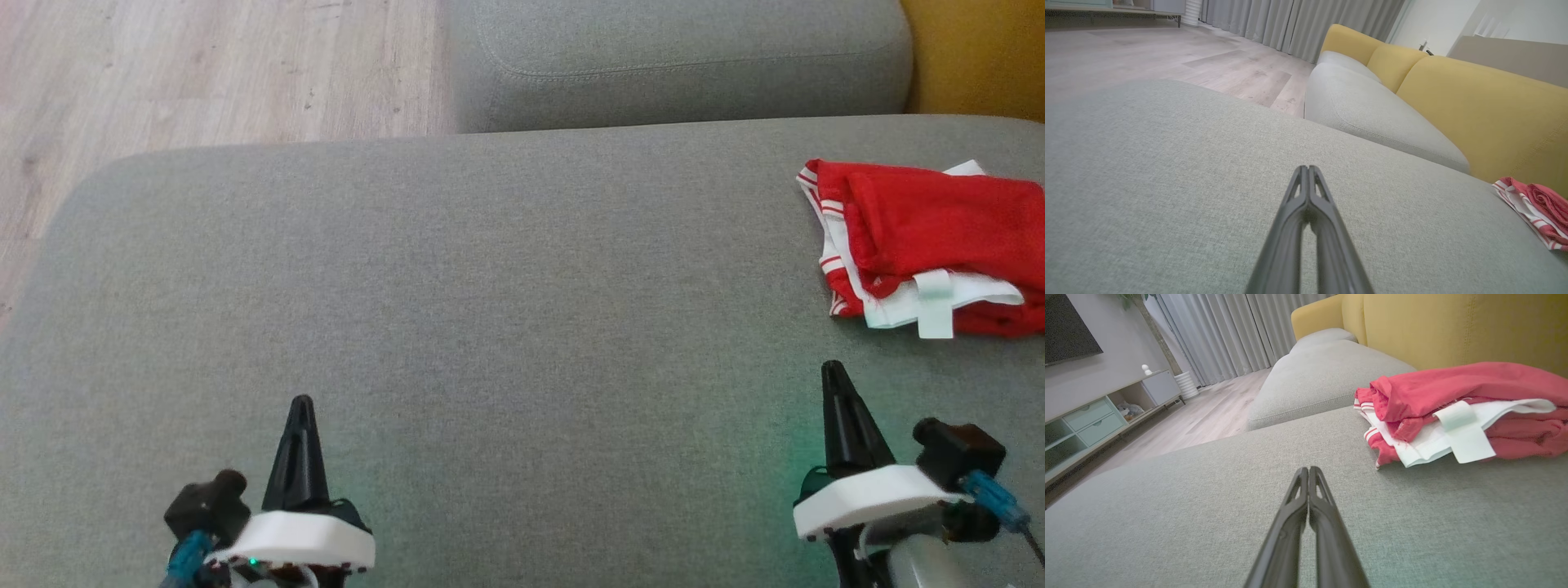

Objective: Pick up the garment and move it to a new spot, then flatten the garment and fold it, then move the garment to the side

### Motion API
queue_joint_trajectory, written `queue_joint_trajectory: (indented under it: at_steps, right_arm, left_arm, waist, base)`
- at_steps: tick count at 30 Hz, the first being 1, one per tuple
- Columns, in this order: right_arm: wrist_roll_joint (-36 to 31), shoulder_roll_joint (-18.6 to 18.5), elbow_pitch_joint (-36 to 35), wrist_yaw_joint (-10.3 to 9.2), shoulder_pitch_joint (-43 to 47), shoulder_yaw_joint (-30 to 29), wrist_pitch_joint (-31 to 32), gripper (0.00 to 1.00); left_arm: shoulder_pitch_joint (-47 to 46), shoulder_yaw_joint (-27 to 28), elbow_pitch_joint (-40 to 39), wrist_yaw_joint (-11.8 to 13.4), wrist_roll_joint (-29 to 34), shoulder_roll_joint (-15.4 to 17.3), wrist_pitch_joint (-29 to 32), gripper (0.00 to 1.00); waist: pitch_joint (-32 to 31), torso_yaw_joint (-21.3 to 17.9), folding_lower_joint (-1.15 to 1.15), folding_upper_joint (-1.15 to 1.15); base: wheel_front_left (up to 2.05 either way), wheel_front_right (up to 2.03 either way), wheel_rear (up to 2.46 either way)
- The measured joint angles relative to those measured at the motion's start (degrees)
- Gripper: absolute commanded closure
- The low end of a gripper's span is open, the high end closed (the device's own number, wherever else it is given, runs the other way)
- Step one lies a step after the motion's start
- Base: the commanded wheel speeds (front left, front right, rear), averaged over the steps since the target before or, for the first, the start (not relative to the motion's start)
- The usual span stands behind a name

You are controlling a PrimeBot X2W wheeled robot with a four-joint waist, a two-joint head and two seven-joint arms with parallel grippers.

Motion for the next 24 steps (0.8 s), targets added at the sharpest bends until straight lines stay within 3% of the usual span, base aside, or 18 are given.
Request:
queue_joint_trajectory:
  at_steps: [24]
  right_arm:
    - [16.50,0.00,-1.37,0.00,-0.06,-1.78,4.13,1.00]
  left_arm:
    - [-0.02,2.81,-0.87,-1.16,-14.19,0.00,4.35,1.00]
  waist:
    - [-0.28,-0.72,0.00,0.00]
  base:
    - [0.00,0.00,0.00]
